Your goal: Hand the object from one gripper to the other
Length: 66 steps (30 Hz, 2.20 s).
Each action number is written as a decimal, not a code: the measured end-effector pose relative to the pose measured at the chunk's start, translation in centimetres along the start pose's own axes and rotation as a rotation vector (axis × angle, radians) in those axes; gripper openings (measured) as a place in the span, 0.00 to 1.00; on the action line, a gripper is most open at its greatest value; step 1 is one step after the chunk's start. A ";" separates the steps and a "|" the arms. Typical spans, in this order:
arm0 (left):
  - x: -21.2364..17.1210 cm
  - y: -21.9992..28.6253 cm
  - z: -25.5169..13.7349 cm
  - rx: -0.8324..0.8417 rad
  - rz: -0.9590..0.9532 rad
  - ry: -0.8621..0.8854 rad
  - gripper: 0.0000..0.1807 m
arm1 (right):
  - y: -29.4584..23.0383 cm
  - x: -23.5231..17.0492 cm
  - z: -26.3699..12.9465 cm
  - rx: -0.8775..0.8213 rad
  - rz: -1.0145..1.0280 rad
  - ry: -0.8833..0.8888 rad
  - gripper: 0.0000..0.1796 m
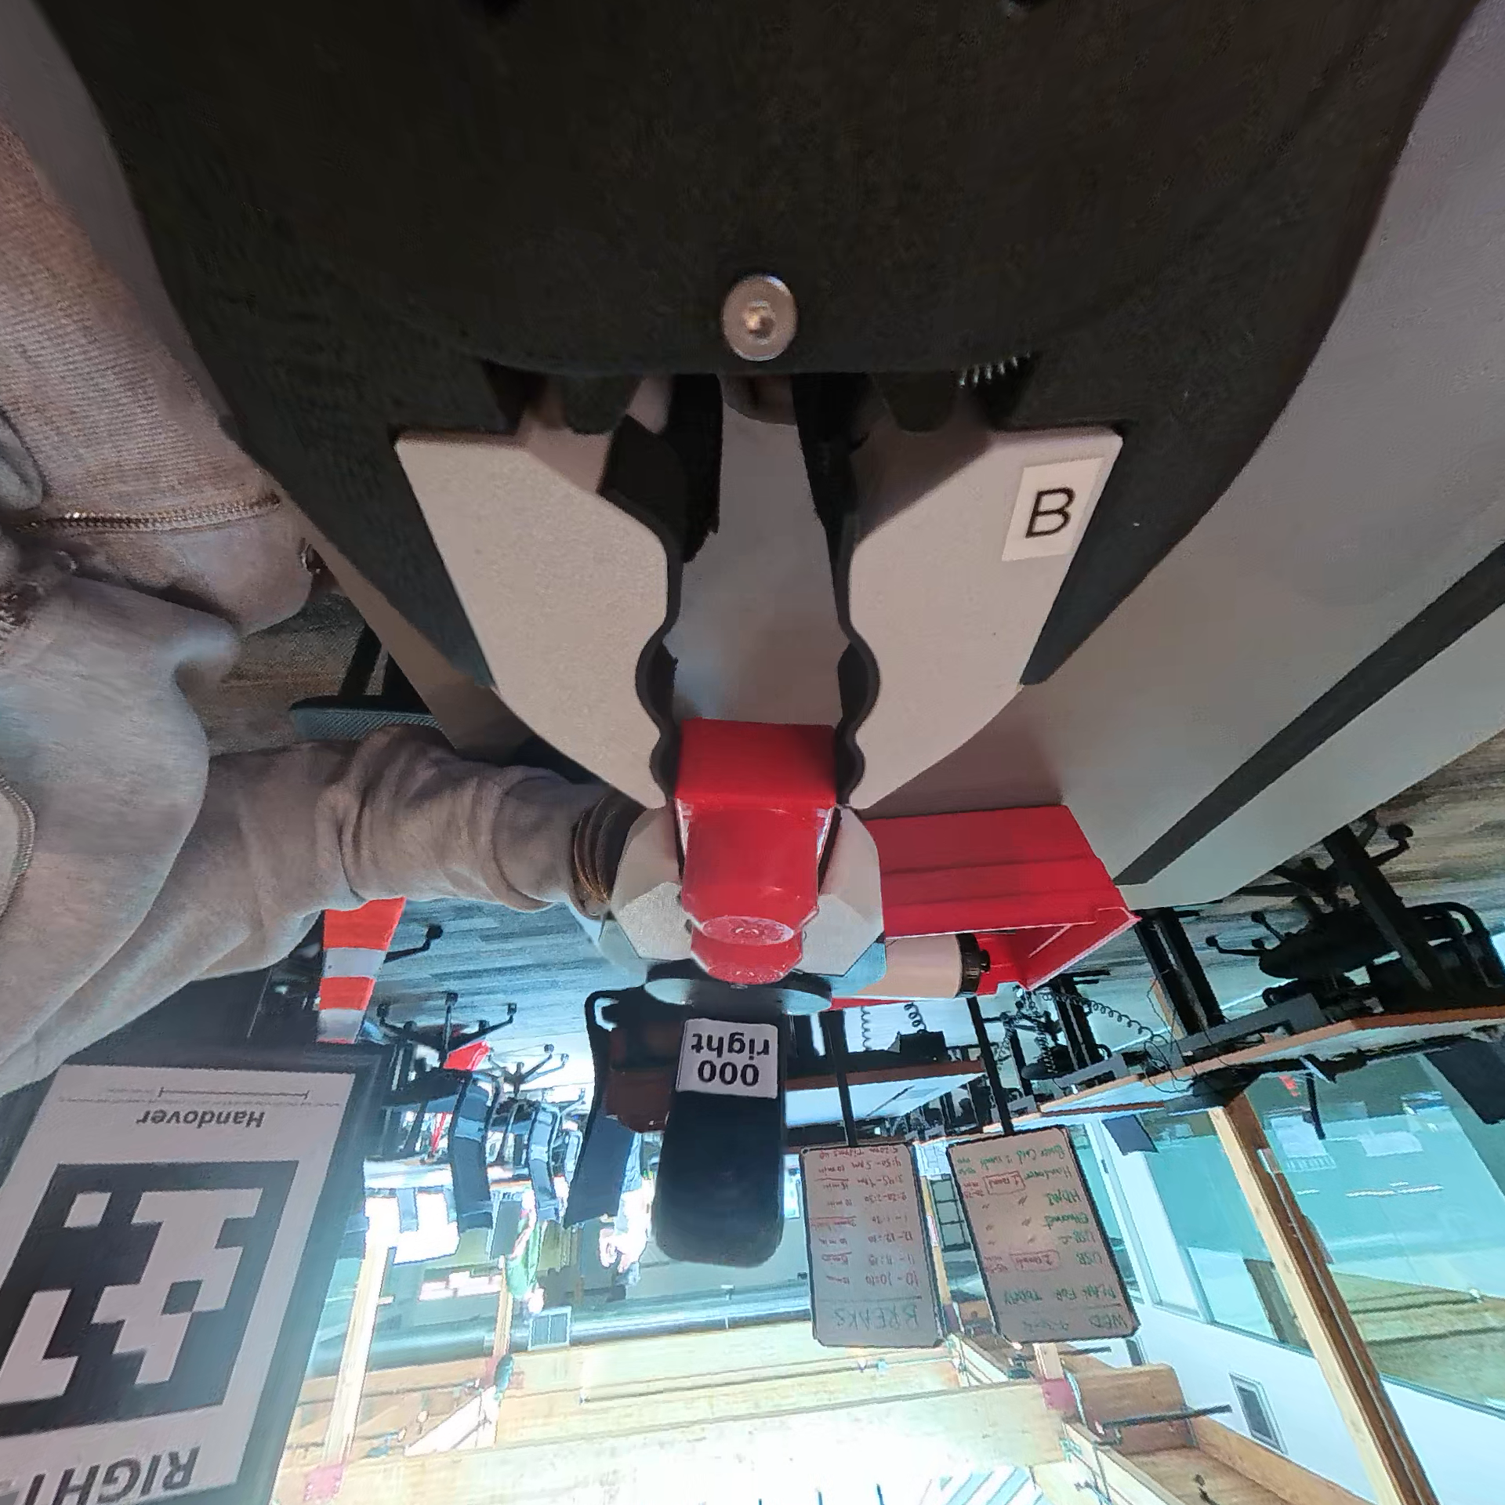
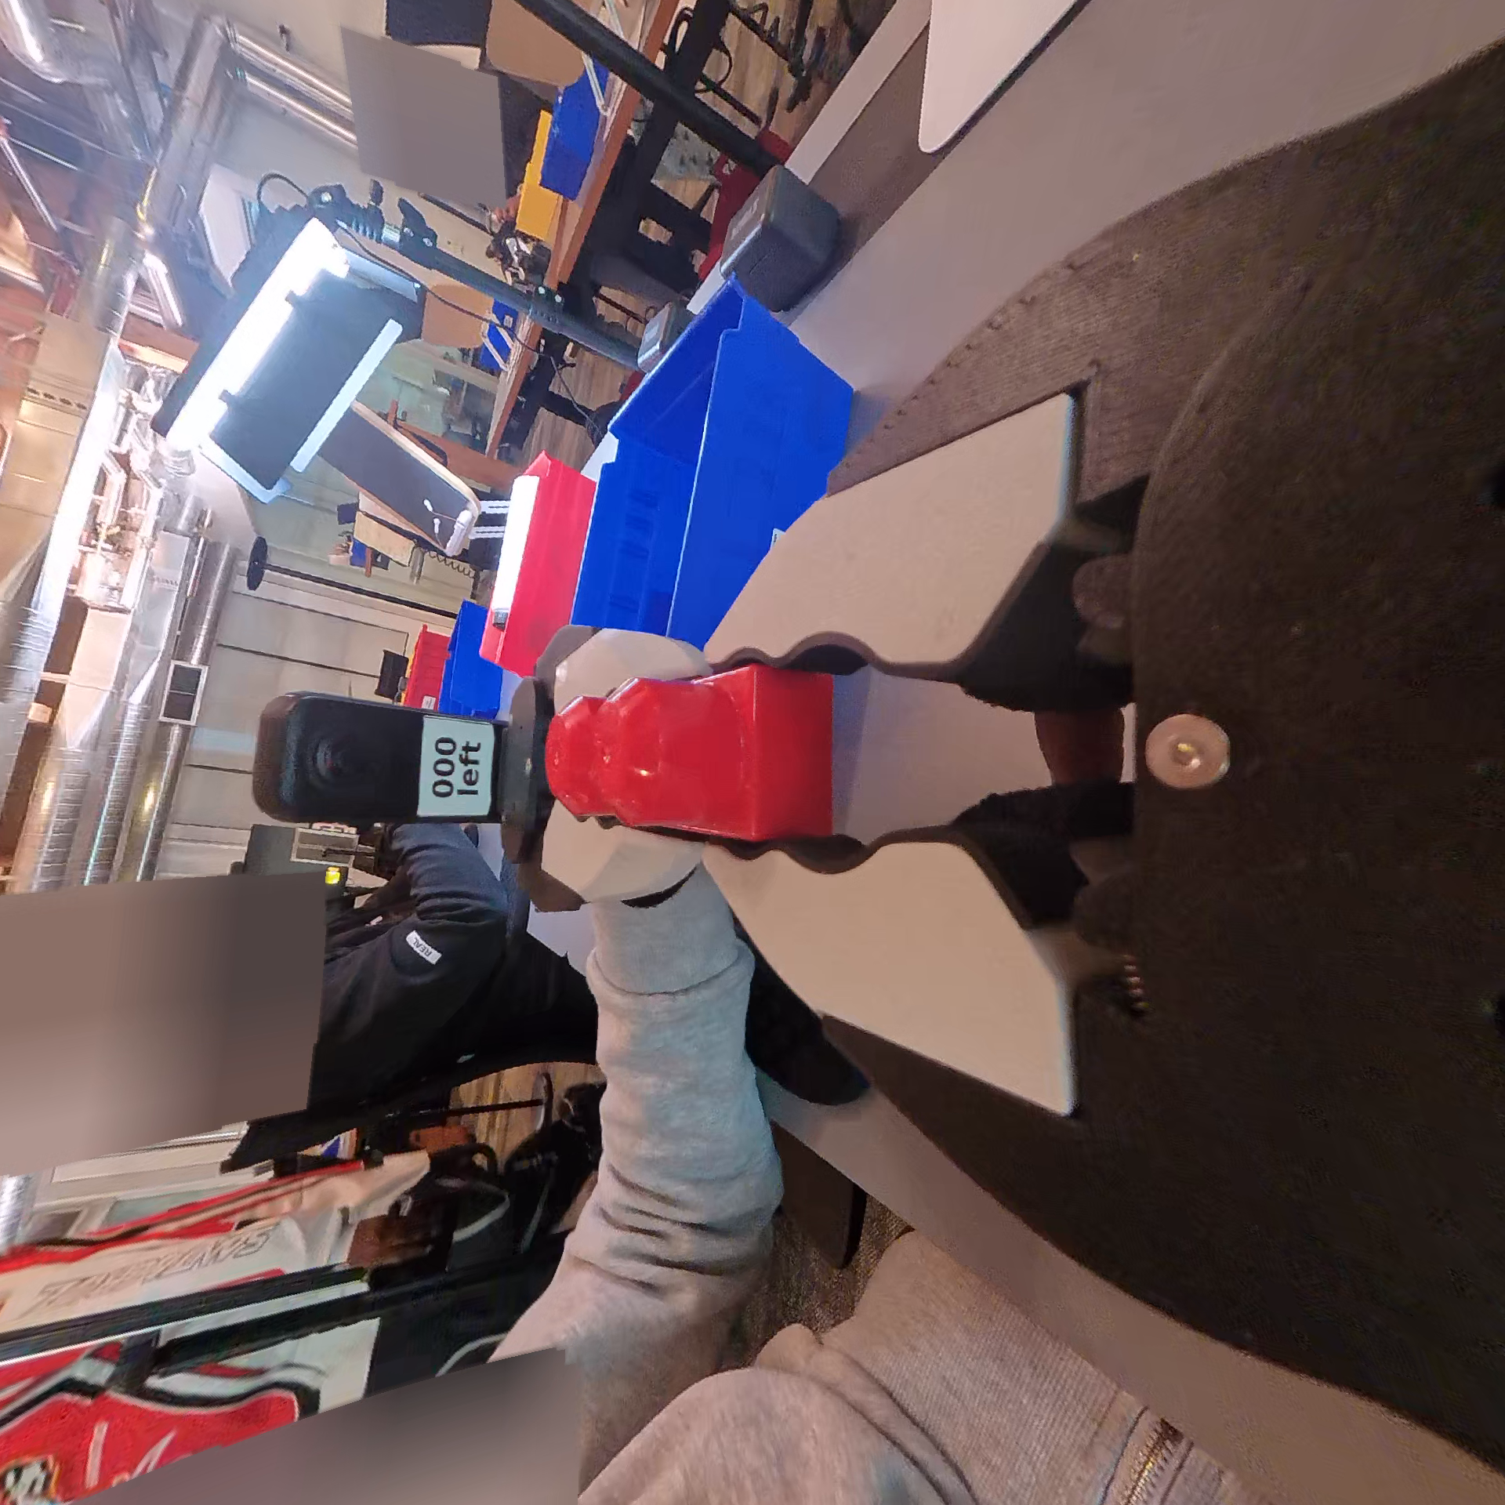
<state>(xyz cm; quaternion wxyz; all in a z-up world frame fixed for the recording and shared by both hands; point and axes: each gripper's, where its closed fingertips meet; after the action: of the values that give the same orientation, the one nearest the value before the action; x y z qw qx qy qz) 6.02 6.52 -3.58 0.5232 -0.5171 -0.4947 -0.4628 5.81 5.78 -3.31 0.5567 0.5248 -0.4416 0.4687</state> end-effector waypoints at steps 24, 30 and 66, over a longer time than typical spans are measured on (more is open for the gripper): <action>-1.0 0.2 -1.1 -0.198 -0.638 0.042 0.20 | 0.7 0.7 -0.7 -0.315 -0.885 -0.005 0.35; -0.5 0.5 -0.8 -0.210 -0.521 0.053 0.22 | 0.6 0.2 -0.2 -0.303 -0.855 -0.029 0.25; 0.4 -0.8 -0.1 -0.006 -0.264 0.086 0.24 | 0.4 -0.2 -0.1 -0.087 -0.172 -0.040 0.40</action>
<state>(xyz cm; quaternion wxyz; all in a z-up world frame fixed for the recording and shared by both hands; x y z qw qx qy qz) 5.30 6.45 -3.10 0.4768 -0.4289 -0.5341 -0.5509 5.39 5.82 -3.50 0.6084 0.5453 -0.4258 0.3889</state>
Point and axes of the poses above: each gripper's, where its closed fingertips meet, z out along the fingers, x out of its top, y = z × x across the jaws, and after that the axes turned 7 degrees about -x, right-handed
